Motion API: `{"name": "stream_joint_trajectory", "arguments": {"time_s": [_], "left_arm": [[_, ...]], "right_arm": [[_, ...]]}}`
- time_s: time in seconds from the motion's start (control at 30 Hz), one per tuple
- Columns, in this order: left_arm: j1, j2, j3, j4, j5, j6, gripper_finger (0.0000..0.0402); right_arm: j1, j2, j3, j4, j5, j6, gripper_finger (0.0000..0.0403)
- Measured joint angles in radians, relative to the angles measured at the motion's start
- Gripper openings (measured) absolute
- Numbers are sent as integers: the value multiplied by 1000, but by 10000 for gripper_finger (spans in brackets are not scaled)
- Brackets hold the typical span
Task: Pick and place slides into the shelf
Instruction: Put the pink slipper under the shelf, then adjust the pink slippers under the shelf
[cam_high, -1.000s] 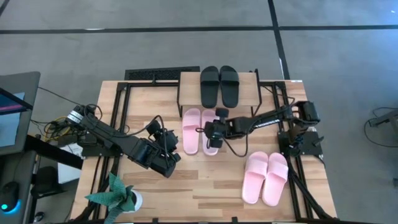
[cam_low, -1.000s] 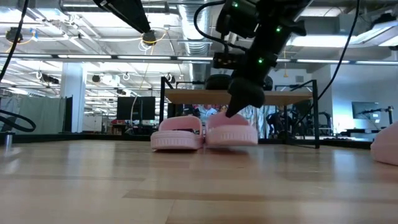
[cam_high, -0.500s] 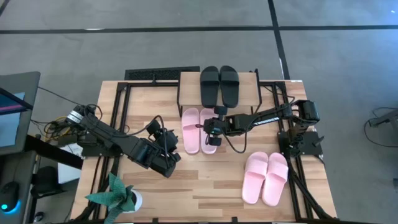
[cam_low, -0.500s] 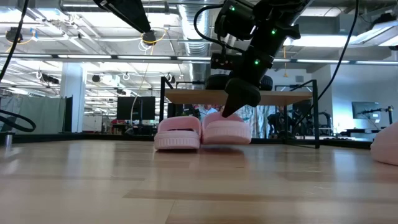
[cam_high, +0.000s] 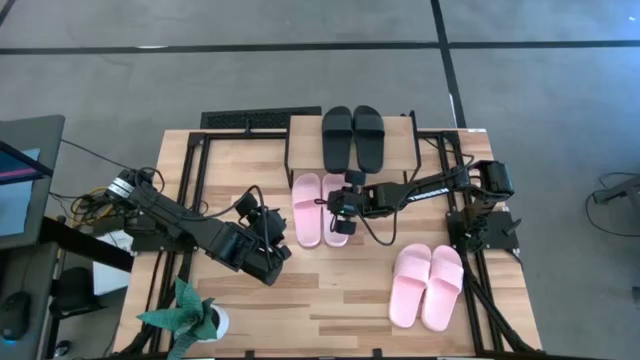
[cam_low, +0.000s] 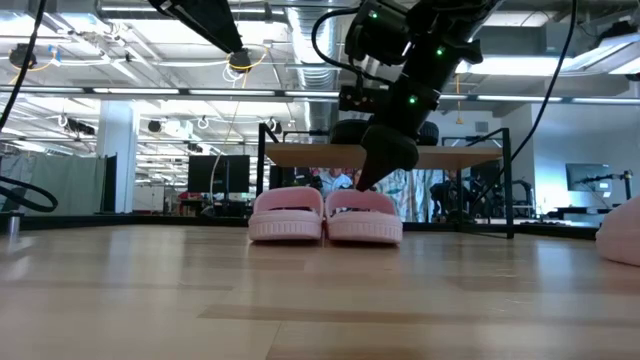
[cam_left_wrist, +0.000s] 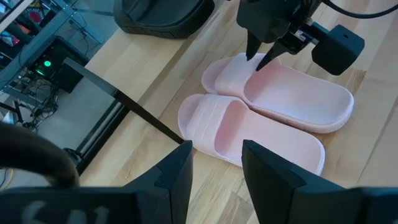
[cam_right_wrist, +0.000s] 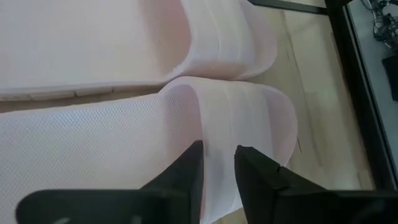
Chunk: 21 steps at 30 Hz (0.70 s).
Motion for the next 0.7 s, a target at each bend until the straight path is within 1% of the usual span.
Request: {"name": "stream_joint_trajectory", "arguments": {"time_s": [0.23,0.37,0.53,0.7], "left_arm": [[0,0,0,0,1,0,128],[0,0,0,0,1,0,128],[0,0,0,9,1,7,128],[0,1,0,64,4,63,128]], "right_arm": [[25,-10,1,-16,-1,22,93],[47,-41,2,-40,-1,28,93],[77,-112,0,-128,-1,97,93],[129,-218,0,-223,2,183,93]]}}
